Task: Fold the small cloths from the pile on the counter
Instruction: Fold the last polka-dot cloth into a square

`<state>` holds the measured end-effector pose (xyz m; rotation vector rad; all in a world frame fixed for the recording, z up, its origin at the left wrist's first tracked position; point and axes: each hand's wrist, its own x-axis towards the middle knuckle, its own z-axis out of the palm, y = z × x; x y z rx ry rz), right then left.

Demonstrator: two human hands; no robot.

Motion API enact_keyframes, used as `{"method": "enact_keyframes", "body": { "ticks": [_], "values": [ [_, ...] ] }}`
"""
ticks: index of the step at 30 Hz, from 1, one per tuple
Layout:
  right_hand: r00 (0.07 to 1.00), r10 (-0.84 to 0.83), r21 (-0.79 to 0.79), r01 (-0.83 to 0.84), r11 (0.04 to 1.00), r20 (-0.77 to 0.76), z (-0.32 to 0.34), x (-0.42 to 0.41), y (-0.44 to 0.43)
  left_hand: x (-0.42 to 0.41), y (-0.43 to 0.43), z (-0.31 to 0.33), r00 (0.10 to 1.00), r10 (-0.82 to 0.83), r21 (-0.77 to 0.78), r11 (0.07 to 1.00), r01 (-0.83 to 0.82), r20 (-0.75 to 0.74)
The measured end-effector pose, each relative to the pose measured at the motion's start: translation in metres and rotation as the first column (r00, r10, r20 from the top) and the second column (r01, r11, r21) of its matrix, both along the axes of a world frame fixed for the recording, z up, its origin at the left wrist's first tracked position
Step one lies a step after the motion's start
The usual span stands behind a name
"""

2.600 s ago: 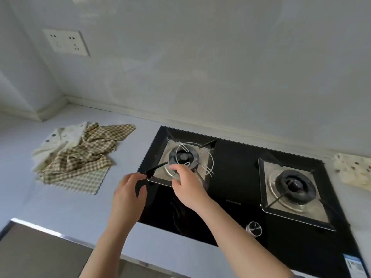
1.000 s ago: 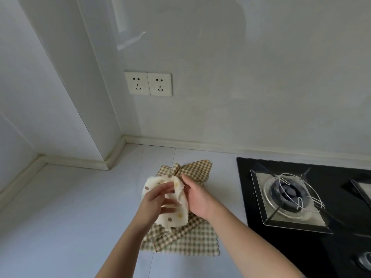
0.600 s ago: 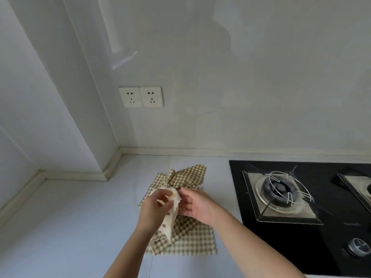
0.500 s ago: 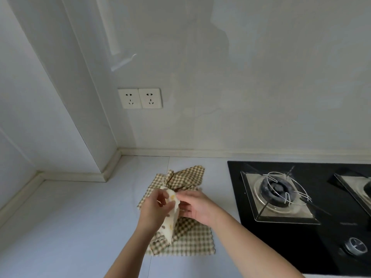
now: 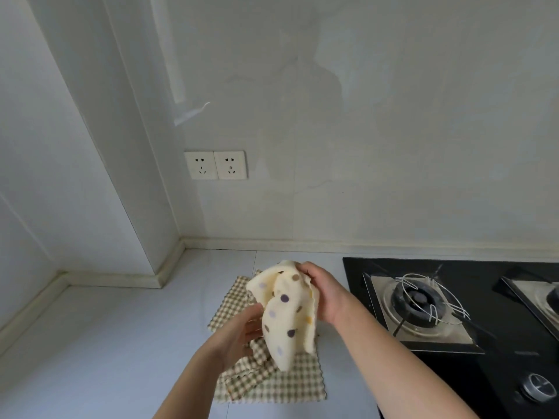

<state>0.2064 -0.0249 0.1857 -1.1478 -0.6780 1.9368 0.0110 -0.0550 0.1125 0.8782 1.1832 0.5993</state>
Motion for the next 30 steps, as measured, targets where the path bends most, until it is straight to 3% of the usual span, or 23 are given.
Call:
{"method": "enact_keyframes", "body": {
  "ticks": [4, 7, 9, 11, 12, 14, 16, 17, 19, 20, 23, 28, 30],
  "values": [
    [0.993, -0.024, 0.021, 0.021, 1.0, 0.114, 0.016, 0.012, -0.006, 0.012, -0.003, 0.011, 0.993, -0.07, 0.089, 0.994, 0.062, 0.096],
    [0.992, -0.039, -0.004, 0.04, 0.999, 0.119, 0.02, 0.021, -0.01, 0.012, -0.008, 0.013, 0.983, -0.095, 0.094, 0.992, 0.081, 0.155],
    [0.991, -0.069, -0.026, 0.073, 0.997, 0.111, 0.015, 0.025, -0.008, 0.008, -0.007, 0.016, 0.988, -0.059, 0.111, 0.993, 0.043, 0.141],
    [0.99, -0.102, -0.019, 0.104, 0.994, 0.099, 0.011, 0.027, -0.004, -0.001, -0.001, 0.012, 0.966, 0.075, 0.123, 0.986, -0.108, 0.247],
    [0.988, -0.126, -0.02, 0.128, 0.992, 0.089, 0.007, 0.027, 0.0, -0.01, 0.003, 0.01, 0.92, 0.173, 0.085, 0.973, -0.216, 0.353],
    [0.986, -0.154, -0.035, 0.157, 0.987, 0.067, -0.003, 0.027, 0.007, -0.028, 0.008, 0.01, 0.743, 0.273, -0.017, 0.943, -0.332, 0.612],
    [0.986, -0.167, -0.062, 0.168, 0.984, 0.019, -0.013, 0.023, 0.011, -0.036, 0.002, 0.011, 0.613, 0.141, 0.011, 0.971, -0.237, 0.777],
    [0.984, -0.178, -0.079, 0.178, 0.981, 0.01, -0.018, 0.022, 0.013, -0.035, -0.001, 0.01, 0.662, 0.11, 0.048, 0.975, -0.217, 0.741],
    [0.981, -0.195, -0.097, 0.195, 0.976, 0.01, -0.026, 0.019, 0.015, -0.031, -0.003, 0.005, 0.874, 0.127, 0.085, 0.979, -0.187, 0.469],
    [0.977, -0.213, -0.111, 0.213, 0.971, 0.013, -0.027, 0.018, 0.016, -0.03, -0.002, 0.004, 0.923, 0.168, 0.063, 0.977, -0.202, 0.346],
    [0.971, -0.232, -0.14, 0.238, 0.961, 0.057, -0.033, 0.018, 0.021, -0.031, -0.002, 0.009, 0.862, 0.324, -0.113, 0.946, -0.305, 0.389],
    [0.967, -0.248, -0.203, 0.255, 0.945, 0.061, -0.038, 0.025, 0.018, -0.035, -0.01, 0.018, 0.945, 0.157, -0.151, 0.982, -0.117, 0.287],
    [0.971, -0.238, -0.201, 0.24, 0.95, 0.036, -0.04, 0.028, 0.016, -0.037, -0.009, 0.019, 0.91, 0.206, -0.163, 0.974, -0.157, 0.36]
  ]
}}
